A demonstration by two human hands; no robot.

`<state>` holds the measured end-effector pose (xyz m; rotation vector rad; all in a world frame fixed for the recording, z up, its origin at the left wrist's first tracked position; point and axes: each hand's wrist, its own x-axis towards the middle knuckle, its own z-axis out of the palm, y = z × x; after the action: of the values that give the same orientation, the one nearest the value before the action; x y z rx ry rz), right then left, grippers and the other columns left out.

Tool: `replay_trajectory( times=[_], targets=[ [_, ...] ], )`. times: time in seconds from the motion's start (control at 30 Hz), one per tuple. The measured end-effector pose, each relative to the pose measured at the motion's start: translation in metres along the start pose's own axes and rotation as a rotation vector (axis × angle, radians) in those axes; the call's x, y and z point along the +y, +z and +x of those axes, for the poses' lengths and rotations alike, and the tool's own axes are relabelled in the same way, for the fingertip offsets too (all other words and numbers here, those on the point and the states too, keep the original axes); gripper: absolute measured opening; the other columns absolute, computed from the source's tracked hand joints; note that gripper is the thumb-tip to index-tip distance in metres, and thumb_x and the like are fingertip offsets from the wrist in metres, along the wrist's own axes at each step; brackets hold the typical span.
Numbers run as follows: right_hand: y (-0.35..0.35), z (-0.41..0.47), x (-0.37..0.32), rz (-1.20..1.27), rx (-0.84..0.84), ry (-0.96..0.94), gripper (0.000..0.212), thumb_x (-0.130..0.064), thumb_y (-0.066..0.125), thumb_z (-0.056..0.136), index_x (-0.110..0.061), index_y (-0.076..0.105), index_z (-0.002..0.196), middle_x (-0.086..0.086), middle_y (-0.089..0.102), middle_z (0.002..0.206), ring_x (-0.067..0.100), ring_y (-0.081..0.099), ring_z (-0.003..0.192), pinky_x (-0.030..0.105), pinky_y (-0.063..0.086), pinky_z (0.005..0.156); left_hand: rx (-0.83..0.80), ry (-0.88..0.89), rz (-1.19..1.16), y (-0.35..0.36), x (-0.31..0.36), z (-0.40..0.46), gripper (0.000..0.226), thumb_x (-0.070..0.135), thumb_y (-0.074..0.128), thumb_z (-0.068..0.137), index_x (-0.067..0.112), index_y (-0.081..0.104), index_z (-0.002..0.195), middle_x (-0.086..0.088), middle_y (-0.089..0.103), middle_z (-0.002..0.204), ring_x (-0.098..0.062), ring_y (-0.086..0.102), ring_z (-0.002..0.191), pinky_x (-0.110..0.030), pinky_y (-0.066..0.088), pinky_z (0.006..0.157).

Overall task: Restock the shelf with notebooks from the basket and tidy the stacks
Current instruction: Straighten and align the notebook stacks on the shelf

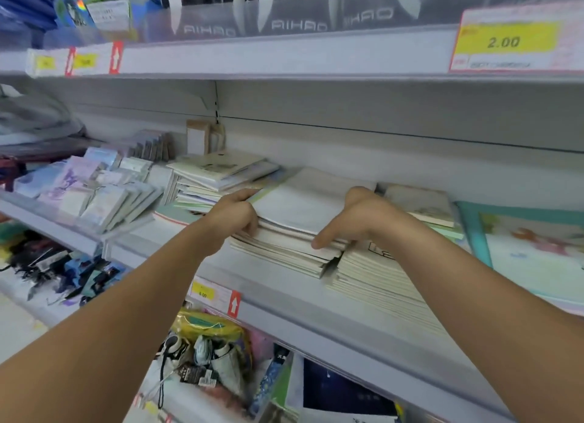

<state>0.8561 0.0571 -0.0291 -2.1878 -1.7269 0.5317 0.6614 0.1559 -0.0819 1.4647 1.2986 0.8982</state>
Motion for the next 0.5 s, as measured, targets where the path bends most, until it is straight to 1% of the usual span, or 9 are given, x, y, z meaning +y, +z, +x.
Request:
replay_trajectory(
  times=[0.1,0.2,0.23,0.3,0.33,0.37,0.43,0.47,0.5],
  targets=[
    [0.007,0.002,-0.005,0.035,0.035,0.015,0.057,-0.042,0.091,0.061,-0.013,0.044,0.076,-0.001,0.048,0.082,0.016,0.05,0.074,0.028,0.043,0.068,0.051,-0.015,-0.057,-0.002,-0.004,-0.001,0.069,-0.01,0.051,0.072,0.031,0.057,0.127,-0.004,0.056,0.08,-0.017,0.049,0.073,-0.023,0.04,0.062],
    [0.008,-0.001,-0.006,0.146,0.018,0.034,0.061,-0.038,0.091,0.062,-0.01,0.046,0.092,0.0,0.046,0.085,0.02,0.051,0.083,0.029,0.044,0.069,0.069,0.027,-0.086,-0.003,-0.014,-0.001,0.063,-0.008,0.055,0.076,0.027,0.056,0.128,-0.003,0.055,0.076,-0.016,0.048,0.068,-0.023,0.039,0.059],
    [0.006,-0.001,-0.007,0.296,-0.01,0.05,0.067,-0.035,0.093,0.061,-0.009,0.045,0.101,0.001,0.049,0.092,0.02,0.051,0.085,0.029,0.046,0.072,0.053,0.049,-0.073,-0.003,-0.017,-0.004,0.058,-0.007,0.057,0.076,0.026,0.058,0.124,-0.004,0.057,0.078,-0.017,0.05,0.071,-0.023,0.041,0.062],
    [0.0,0.007,-0.009,0.669,-0.103,0.088,0.09,-0.037,0.097,0.049,-0.008,0.045,0.116,0.0,0.054,0.113,0.018,0.055,0.099,0.032,0.045,0.088,0.023,0.104,-0.028,-0.005,-0.025,-0.009,0.034,-0.003,0.065,0.077,0.021,0.065,0.1,0.0,0.062,0.079,-0.021,0.057,0.08,-0.026,0.043,0.067],
    [-0.002,0.014,-0.009,0.792,-0.127,0.123,0.103,-0.041,0.098,0.039,-0.012,0.048,0.125,0.0,0.056,0.125,0.021,0.058,0.107,0.04,0.045,0.097,-0.008,0.138,-0.005,-0.006,-0.028,-0.012,0.028,0.0,0.071,0.076,0.022,0.064,0.091,0.004,0.066,0.081,-0.02,0.062,0.084,-0.026,0.044,0.07],
    [-0.003,0.025,-0.006,0.863,-0.122,0.155,0.108,-0.046,0.094,0.034,-0.021,0.05,0.13,0.001,0.055,0.134,0.028,0.06,0.112,0.051,0.044,0.1,-0.036,0.165,0.011,-0.007,-0.031,-0.015,0.026,0.005,0.076,0.076,0.024,0.063,0.089,0.01,0.068,0.084,-0.015,0.065,0.087,-0.025,0.046,0.073],
    [-0.004,0.054,0.004,0.887,-0.115,0.197,0.109,-0.052,0.085,0.032,-0.032,0.05,0.133,0.002,0.049,0.143,0.039,0.056,0.119,0.066,0.039,0.098,-0.061,0.19,0.064,-0.007,-0.033,-0.021,0.033,0.019,0.081,0.076,0.027,0.059,0.1,0.021,0.062,0.094,0.002,0.059,0.09,-0.021,0.043,0.08],
    [-0.005,0.067,0.009,0.878,-0.129,0.231,0.112,-0.053,0.084,0.03,-0.034,0.049,0.134,0.002,0.046,0.145,0.041,0.053,0.121,0.068,0.038,0.096,-0.077,0.166,0.101,-0.007,-0.034,-0.022,0.048,0.028,0.08,0.076,0.028,0.053,0.116,0.022,0.057,0.103,0.002,0.056,0.097,-0.022,0.039,0.086],
    [-0.008,0.068,0.006,0.871,-0.14,0.257,0.113,-0.053,0.083,0.029,-0.034,0.048,0.135,0.004,0.046,0.145,0.043,0.053,0.12,0.069,0.038,0.095,-0.078,0.126,0.116,-0.008,-0.037,-0.02,0.074,0.039,0.079,0.075,0.022,0.043,0.138,0.016,0.052,0.116,-0.005,0.052,0.111,-0.026,0.037,0.093]
  ],
)
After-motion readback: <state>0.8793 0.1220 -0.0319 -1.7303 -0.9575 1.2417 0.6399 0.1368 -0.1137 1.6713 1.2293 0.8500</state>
